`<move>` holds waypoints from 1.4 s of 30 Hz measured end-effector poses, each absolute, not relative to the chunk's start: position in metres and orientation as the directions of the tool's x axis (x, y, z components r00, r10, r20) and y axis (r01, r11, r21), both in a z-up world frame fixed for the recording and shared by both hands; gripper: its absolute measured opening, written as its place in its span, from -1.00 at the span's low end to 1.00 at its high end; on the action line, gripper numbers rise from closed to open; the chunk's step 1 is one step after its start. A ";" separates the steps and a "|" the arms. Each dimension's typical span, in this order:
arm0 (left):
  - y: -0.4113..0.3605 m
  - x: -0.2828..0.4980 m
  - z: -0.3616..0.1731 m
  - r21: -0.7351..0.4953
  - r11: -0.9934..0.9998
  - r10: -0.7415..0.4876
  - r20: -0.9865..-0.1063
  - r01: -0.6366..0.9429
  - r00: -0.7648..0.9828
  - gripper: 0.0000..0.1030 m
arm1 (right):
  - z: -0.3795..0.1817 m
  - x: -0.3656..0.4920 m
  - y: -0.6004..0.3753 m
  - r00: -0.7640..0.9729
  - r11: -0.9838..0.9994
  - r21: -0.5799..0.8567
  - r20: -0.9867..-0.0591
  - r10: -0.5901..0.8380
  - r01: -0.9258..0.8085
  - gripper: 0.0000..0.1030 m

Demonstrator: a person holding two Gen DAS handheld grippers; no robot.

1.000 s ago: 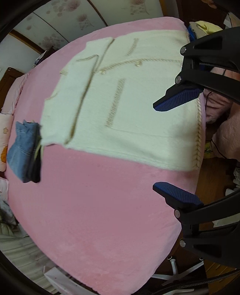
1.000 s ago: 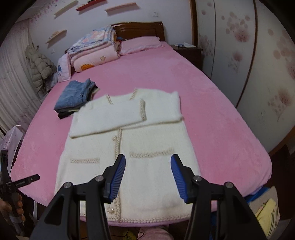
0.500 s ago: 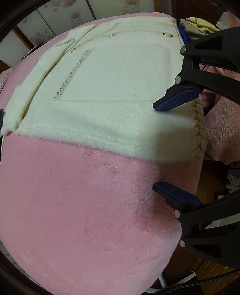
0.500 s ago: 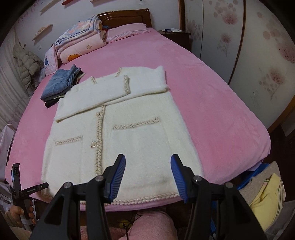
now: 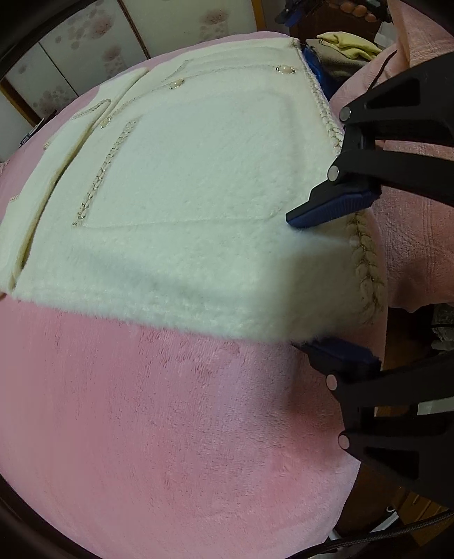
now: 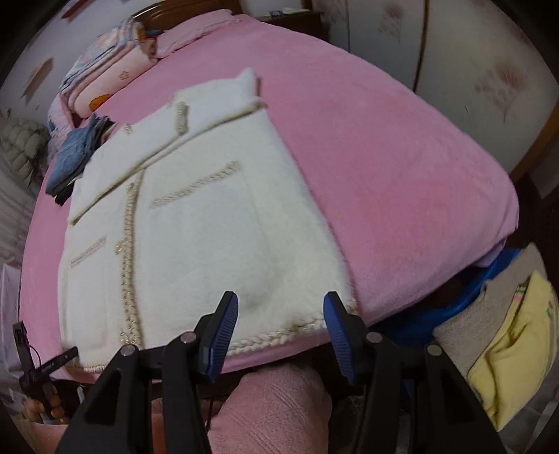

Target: Fold large clothes

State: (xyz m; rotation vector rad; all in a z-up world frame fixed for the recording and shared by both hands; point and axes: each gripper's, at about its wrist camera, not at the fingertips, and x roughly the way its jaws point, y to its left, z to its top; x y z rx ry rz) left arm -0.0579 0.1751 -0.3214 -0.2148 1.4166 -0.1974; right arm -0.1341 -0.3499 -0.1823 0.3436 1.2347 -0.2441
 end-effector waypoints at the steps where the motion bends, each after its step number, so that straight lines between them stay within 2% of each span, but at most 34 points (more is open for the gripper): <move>1: 0.176 -0.058 -0.323 -0.266 0.964 -0.263 -0.955 0.001 0.140 0.15 | -0.189 -0.135 -0.358 0.306 0.916 0.133 -0.952 0.012 0.380 -0.01; 8: 0.167 -0.049 -0.329 -0.269 0.963 -0.266 -0.954 -0.007 0.136 0.39 | -0.222 -0.132 -0.393 0.288 0.880 0.201 -0.954 0.078 0.429 -0.01; 12: 0.167 -0.049 -0.333 -0.272 0.962 -0.268 -0.953 -0.005 0.142 0.42 | -0.242 -0.124 -0.395 0.254 0.881 0.228 -0.959 0.128 0.415 -0.01; 16: 0.168 -0.049 -0.334 -0.276 0.961 -0.274 -0.953 0.005 0.126 0.39 | -0.260 -0.115 -0.386 0.191 0.910 0.177 -0.975 0.111 0.374 -0.01; 17: 0.168 -0.049 -0.334 -0.273 0.962 -0.272 -0.954 0.010 0.123 0.27 | -0.263 -0.114 -0.383 0.179 0.916 0.168 -0.978 0.108 0.364 -0.05; 18: 0.169 -0.048 -0.332 -0.275 0.961 -0.275 -0.954 0.017 0.119 -0.02 | -0.266 -0.112 -0.381 0.165 0.924 0.157 -0.981 0.104 0.349 -0.22; 19: 0.165 -0.046 -0.331 -0.266 0.964 -0.267 -0.957 0.023 0.115 -0.19 | -0.267 -0.111 -0.378 0.152 0.930 0.153 -0.983 0.107 0.333 -0.53; 20: 0.162 -0.045 -0.330 -0.263 0.964 -0.264 -0.958 0.028 0.111 -0.65 | -0.267 -0.109 -0.376 0.146 0.935 0.154 -0.983 0.112 0.320 -0.63; 21: 0.159 -0.044 -0.328 -0.270 0.962 -0.272 -0.957 0.033 0.103 -0.80 | -0.265 -0.107 -0.372 0.137 0.941 0.149 -0.984 0.112 0.305 -0.70; 25: 0.135 -0.037 -0.316 -0.154 0.987 -0.157 -0.985 0.039 0.074 -0.84 | -0.252 -0.096 -0.355 0.089 0.968 0.070 -0.995 0.049 0.243 -0.78; 27: 0.129 -0.032 -0.307 -0.149 0.988 -0.151 -0.987 0.025 0.063 -0.85 | -0.242 -0.092 -0.350 0.087 0.973 0.060 -0.995 0.041 0.225 -0.79; 33: 0.132 -0.005 -0.249 -0.289 0.956 -0.282 -0.954 -0.058 0.099 -0.85 | -0.190 -0.085 -0.342 0.161 0.968 0.142 -0.981 0.109 0.209 -0.80; 37: 0.144 0.028 -0.201 -0.406 0.894 -0.373 -0.909 -0.189 0.186 -0.85 | -0.147 -0.064 -0.347 0.240 0.946 0.247 -0.951 0.195 0.209 -0.80; 42: 0.152 0.074 -0.160 -0.498 0.802 -0.415 -0.861 -0.329 0.293 -0.85 | -0.105 -0.010 -0.355 0.340 0.904 0.368 -0.897 0.284 0.215 -0.80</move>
